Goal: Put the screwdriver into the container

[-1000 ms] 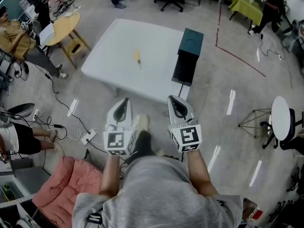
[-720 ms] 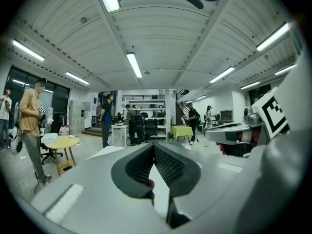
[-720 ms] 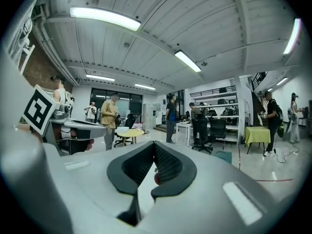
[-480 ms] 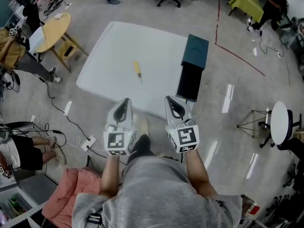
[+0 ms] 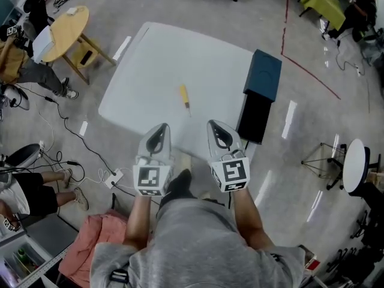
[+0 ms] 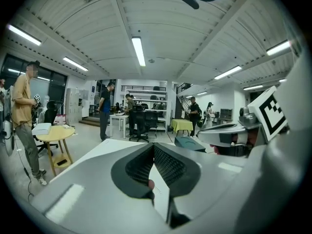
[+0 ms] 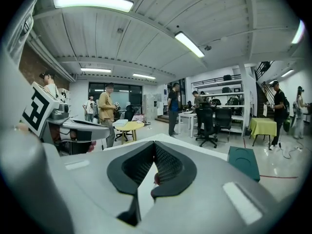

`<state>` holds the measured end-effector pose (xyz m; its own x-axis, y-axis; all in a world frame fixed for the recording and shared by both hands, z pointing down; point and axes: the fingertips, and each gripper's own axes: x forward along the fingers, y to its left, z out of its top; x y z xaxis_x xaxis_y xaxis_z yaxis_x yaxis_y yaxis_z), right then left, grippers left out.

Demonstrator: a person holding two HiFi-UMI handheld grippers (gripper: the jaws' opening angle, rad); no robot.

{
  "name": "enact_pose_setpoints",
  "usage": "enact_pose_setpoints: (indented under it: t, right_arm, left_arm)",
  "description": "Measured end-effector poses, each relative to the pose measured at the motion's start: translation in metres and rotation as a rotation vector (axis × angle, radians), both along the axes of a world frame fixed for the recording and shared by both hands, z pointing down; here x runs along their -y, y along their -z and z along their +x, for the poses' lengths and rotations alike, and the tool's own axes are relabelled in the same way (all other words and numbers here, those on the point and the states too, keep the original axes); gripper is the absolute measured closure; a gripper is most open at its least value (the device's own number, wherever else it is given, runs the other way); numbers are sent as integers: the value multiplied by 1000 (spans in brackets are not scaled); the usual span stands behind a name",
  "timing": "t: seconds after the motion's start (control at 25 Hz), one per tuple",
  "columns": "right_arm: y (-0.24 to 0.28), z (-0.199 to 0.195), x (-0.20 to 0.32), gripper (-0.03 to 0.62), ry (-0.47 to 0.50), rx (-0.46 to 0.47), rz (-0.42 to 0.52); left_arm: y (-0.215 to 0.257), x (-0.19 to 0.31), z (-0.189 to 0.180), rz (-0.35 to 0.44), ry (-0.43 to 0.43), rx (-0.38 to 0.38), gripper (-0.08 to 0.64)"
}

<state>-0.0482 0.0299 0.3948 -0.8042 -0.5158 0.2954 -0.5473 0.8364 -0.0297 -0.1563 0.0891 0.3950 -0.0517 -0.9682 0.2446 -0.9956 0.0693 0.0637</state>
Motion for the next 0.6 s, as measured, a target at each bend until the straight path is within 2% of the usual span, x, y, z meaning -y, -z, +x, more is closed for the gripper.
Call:
enact_pose_setpoints:
  t: [0.32, 0.6]
  right_arm:
    - [-39, -44, 37, 589, -2, -65, -52]
    - [-86, -68, 57, 589, 5, -134, -121]
  left_arm:
    - [-40, 34, -38, -65, -7, -42, 548]
    - [-81, 56, -54, -126, -27, -70, 548]
